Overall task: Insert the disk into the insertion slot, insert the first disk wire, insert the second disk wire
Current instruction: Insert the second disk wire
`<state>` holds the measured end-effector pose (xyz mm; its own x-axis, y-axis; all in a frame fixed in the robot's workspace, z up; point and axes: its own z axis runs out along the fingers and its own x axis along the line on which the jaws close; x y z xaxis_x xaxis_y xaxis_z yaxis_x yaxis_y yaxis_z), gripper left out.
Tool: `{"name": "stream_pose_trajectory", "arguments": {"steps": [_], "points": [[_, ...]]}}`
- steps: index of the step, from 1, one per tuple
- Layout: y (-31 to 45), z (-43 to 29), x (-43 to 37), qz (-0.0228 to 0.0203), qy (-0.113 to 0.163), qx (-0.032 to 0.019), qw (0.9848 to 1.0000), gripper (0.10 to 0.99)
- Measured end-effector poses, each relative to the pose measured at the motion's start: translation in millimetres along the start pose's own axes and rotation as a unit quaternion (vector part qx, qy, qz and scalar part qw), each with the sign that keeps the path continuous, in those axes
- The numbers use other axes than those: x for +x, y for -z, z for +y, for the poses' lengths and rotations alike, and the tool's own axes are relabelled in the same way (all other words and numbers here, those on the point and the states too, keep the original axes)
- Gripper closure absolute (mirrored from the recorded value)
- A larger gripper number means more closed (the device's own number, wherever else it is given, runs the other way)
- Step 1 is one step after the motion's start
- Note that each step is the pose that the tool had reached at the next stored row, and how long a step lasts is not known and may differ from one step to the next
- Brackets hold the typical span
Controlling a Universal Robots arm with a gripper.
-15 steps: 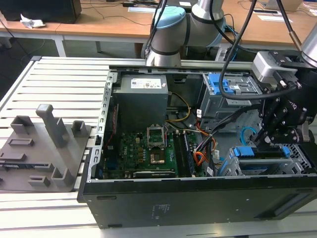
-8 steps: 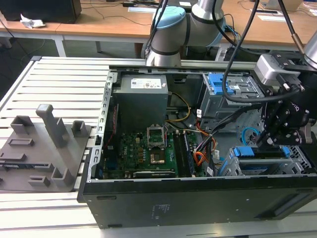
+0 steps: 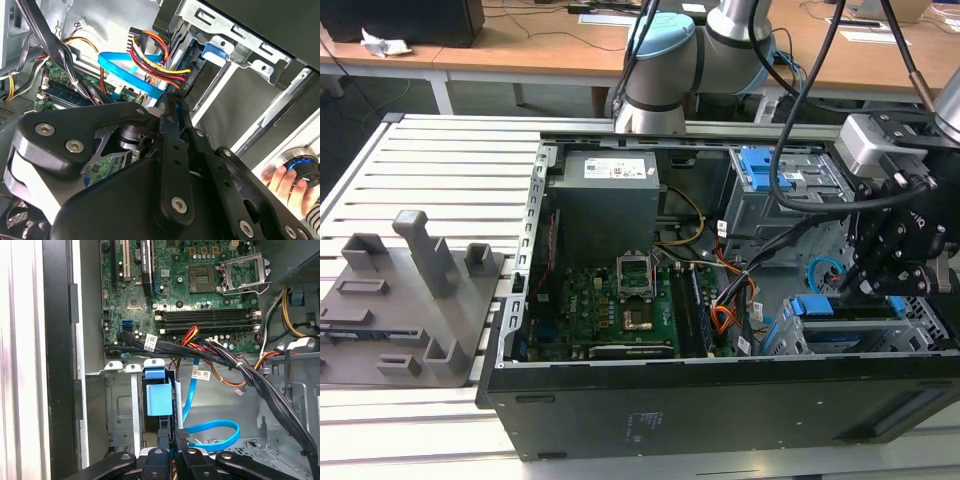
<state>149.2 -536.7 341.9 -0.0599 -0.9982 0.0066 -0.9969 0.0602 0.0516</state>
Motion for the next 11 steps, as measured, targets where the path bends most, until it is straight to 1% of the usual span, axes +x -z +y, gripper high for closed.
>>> {"name": "stream_pose_trajectory", "arguments": {"steps": [8, 11], "points": [[-4.4, -0.6, 0.7, 0.0008, 0.005, 0.0, 1.0, 0.925], [-5.0, -0.9, 0.7, 0.0002, 0.005, 0.0001, 1.0, 0.925]]}}
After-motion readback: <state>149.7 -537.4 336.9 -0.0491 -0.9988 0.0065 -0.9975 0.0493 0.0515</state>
